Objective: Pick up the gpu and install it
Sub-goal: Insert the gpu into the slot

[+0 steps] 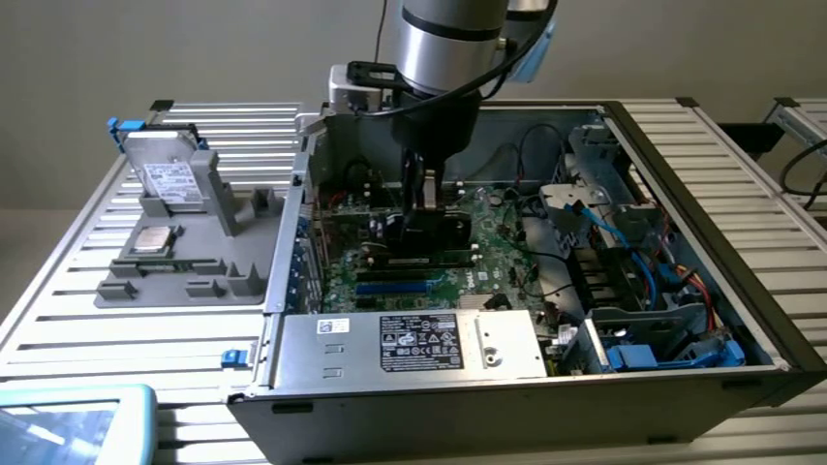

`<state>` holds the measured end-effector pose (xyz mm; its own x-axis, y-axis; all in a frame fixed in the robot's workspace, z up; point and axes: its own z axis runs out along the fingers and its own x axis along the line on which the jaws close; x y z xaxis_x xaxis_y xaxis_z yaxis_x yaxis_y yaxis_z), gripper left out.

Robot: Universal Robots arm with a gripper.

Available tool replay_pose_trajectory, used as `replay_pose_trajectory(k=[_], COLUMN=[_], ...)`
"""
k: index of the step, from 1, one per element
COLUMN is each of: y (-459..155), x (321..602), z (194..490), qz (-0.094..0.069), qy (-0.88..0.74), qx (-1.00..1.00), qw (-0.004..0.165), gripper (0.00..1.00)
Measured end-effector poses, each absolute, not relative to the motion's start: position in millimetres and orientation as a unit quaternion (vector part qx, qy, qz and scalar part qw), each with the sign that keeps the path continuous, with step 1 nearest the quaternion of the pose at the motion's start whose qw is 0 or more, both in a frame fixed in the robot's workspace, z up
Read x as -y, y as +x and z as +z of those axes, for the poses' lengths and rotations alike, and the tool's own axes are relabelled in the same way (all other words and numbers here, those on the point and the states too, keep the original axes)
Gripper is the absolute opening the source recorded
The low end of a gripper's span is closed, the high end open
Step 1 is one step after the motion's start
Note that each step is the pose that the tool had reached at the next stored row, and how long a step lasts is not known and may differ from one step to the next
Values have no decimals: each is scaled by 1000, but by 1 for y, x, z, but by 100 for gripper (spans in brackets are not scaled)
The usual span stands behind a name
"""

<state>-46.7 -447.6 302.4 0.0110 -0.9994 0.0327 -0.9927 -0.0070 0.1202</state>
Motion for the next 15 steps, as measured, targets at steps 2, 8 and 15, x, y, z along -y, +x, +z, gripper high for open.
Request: replay_pose_trajectory(k=[2, 8, 15], y=[-47, -47, -47], x=[448, 448, 448], z=[299, 288, 275], qz=[-31, -34, -35], qy=[709, 709, 709], qx=[703, 702, 702], qw=[55, 57, 59], gripper=[27, 27, 27])
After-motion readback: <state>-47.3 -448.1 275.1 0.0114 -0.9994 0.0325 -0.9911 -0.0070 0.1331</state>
